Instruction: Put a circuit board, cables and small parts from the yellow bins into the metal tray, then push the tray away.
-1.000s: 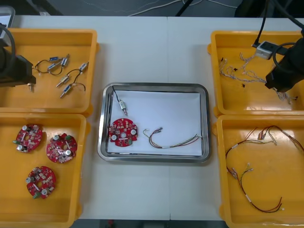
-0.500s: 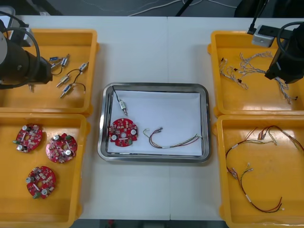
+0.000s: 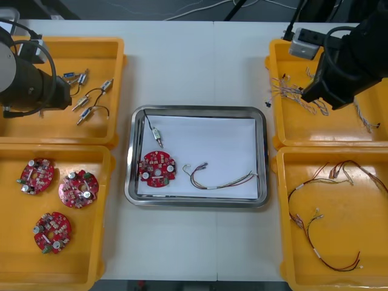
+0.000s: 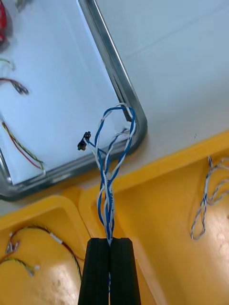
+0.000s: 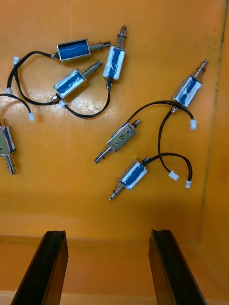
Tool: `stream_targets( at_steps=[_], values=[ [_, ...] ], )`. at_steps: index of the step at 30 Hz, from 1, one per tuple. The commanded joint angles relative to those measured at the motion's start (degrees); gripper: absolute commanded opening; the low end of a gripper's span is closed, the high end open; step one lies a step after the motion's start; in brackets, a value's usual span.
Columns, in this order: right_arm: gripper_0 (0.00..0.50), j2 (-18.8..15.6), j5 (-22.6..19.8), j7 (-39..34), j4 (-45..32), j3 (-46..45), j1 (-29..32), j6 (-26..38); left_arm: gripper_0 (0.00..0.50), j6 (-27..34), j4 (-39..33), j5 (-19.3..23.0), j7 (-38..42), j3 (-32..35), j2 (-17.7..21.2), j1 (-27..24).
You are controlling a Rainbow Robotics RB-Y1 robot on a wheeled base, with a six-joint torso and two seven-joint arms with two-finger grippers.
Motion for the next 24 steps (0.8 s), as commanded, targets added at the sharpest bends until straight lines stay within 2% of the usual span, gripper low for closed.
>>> stream_targets(
  at_steps=[1, 11, 19, 24],
  values=[
    [0.000, 1.60, -0.43, -2.40, -1.96, 5.17, -3.06, -4.43, 0.500, -3.25, 2.65, 0.05, -7.93, -1.02, -1.00, 0.98],
    [0.000, 4.59, 2.03, -8.64, -1.96, 15.98, -5.26, -13.39, 0.500, -6.23, 5.72, 0.93, -9.95, -2.25, -1.62, 0.89],
    [0.000, 6.78, 9.94, -8.73, -1.87, 24.24, -6.05, -16.47, 0.500, -10.01, 9.15, 1.72, -10.39, -5.32, -1.70, 0.72],
    [0.000, 6.78, 11.26, -8.38, 0.32, 28.73, -5.96, -19.10, 0.500, -10.45, 12.05, 2.34, -11.09, -6.29, -2.06, -0.86]
  ],
)
